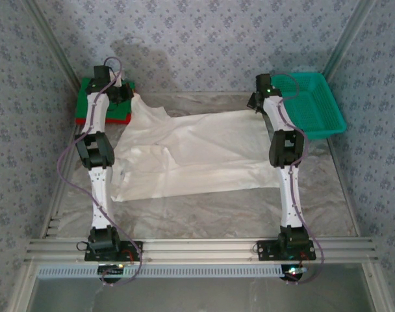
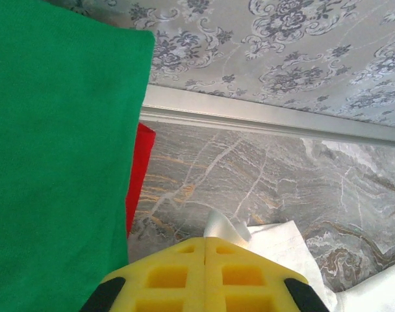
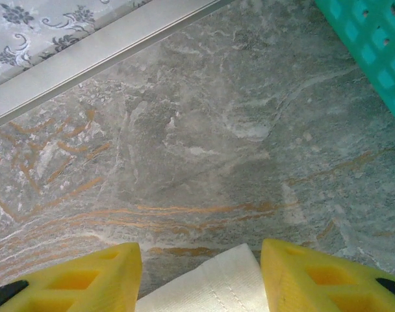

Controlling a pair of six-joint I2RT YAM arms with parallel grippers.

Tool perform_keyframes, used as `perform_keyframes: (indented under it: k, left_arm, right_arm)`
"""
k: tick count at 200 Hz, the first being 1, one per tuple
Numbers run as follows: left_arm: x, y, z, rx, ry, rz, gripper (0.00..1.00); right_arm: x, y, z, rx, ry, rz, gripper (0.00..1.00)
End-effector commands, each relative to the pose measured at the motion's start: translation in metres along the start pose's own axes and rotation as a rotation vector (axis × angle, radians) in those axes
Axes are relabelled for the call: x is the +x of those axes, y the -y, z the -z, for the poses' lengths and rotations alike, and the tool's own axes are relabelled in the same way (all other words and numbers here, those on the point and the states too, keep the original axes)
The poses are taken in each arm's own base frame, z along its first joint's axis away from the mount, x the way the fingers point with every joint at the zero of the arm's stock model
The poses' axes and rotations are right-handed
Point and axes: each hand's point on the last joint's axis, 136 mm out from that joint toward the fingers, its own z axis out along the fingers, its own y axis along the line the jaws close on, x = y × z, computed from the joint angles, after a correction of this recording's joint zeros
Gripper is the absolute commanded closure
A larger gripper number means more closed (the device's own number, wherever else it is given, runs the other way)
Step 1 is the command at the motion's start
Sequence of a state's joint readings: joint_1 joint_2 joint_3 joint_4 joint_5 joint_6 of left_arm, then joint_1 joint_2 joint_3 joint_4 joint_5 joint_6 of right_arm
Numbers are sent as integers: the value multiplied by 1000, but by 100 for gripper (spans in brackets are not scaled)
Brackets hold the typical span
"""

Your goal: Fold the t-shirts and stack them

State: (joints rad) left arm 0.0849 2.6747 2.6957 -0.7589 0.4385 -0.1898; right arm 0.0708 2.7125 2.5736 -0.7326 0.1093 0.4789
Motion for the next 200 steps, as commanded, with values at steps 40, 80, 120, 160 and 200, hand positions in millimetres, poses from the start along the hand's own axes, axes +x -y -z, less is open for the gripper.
perform_keyframes:
  k: [40, 80, 120, 160, 200]
  left_arm:
    - [-27, 21, 14, 66, 82, -12, 100]
    - [-30, 24, 14, 83, 95, -7, 100]
    - [-32, 27, 16, 88, 98, -11, 100]
    - [-32, 28, 17, 98, 97, -7, 100]
    - [-31, 29, 16, 106, 93, 3, 100]
  right_arm:
    - [56, -7, -25, -68, -188, -34, 59]
    - [60, -22, -23, -87, -189, -52, 70]
    - [40, -8, -3, -44, -151, -53, 63]
    - [10, 5, 18, 6, -68, 17, 60]
    - [0, 22, 16, 57, -41, 58, 52]
